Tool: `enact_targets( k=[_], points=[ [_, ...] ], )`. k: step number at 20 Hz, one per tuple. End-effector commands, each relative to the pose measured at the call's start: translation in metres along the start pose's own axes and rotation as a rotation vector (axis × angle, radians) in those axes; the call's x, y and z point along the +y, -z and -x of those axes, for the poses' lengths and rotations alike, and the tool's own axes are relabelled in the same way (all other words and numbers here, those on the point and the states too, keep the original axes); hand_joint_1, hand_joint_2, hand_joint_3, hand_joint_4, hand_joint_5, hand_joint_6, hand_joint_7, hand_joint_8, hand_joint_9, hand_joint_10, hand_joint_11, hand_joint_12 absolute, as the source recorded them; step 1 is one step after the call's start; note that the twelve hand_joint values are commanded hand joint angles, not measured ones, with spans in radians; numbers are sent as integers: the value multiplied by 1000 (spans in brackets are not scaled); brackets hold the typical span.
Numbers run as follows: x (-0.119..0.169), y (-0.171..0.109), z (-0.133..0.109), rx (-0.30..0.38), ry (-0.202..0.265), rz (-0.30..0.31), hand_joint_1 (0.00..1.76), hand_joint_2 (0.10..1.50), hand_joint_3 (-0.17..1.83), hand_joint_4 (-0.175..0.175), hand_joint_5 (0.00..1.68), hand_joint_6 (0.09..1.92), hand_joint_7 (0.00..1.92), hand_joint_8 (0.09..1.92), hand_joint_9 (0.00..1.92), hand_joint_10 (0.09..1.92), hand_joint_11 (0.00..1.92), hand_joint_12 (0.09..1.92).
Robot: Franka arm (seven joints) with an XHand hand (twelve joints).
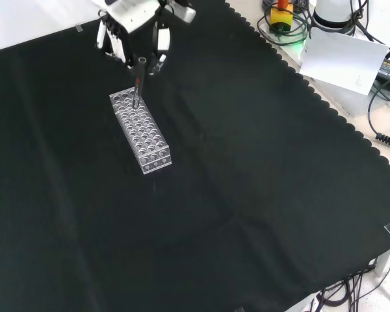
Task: Shake the test tube.
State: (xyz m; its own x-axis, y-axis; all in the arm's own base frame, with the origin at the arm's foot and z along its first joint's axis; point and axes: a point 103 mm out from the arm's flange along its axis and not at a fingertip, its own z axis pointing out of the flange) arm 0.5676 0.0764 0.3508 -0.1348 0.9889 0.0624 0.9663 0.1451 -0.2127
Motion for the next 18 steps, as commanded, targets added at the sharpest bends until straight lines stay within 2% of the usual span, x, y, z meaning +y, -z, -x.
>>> enact_targets(
  k=[1,9,13,18],
  points=[
    [-20,19,-6,33,12,19,1437,599,661,-175,1336,393,1435,668,1470,183,799,1257],
    [-35,27,-26,92,32,35,1437,596,664,-175,1339,390,1437,665,1474,176,799,1259],
    [-38,28,-53,130,69,38,1437,595,665,-175,1340,388,1438,663,1476,172,799,1259],
    [-42,30,-95,175,143,40,1437,594,666,-175,1341,386,1439,661,1478,168,799,1259]
  ],
)
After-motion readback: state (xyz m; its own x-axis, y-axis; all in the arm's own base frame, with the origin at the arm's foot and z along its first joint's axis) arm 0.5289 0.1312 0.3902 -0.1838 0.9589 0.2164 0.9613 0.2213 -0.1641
